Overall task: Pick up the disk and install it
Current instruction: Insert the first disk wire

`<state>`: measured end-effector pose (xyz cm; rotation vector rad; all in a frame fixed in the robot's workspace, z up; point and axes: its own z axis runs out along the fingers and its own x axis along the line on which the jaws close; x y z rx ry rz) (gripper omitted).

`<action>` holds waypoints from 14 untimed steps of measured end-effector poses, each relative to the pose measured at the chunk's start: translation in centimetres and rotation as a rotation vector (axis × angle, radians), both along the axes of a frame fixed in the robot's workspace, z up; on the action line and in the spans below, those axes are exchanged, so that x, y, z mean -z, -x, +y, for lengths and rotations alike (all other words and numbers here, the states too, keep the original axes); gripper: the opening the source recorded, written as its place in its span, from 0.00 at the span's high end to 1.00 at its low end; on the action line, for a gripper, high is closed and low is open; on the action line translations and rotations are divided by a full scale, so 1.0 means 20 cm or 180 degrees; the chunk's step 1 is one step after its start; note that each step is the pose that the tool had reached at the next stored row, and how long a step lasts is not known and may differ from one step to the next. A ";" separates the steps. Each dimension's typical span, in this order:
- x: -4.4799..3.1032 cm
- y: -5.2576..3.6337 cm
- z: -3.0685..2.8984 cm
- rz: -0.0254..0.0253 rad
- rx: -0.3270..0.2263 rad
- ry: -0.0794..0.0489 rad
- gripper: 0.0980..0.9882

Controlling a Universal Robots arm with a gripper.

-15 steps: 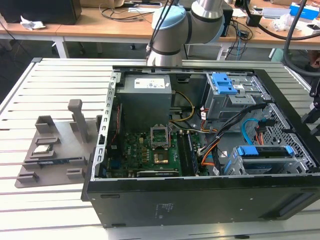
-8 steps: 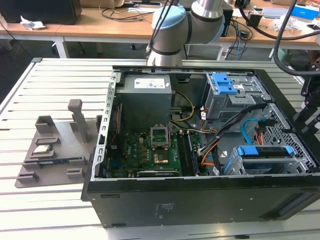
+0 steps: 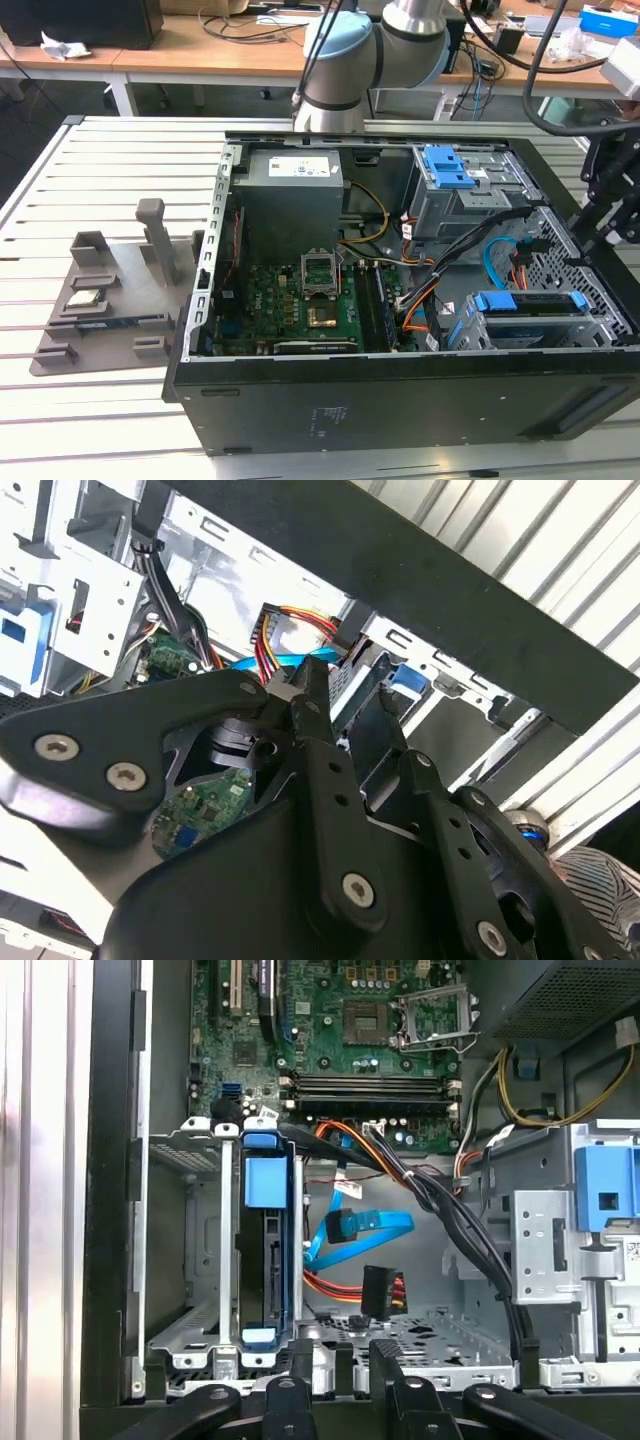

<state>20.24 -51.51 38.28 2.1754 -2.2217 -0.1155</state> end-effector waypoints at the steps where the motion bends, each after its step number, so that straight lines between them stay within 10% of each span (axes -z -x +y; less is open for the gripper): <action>1: 0.005 0.033 0.017 0.0000 0.0000 0.0000 0.70; 6: 0.114 0.115 0.084 0.0000 0.0000 0.0004 0.70; 14: 0.143 0.124 0.084 0.0000 0.0000 0.0012 0.79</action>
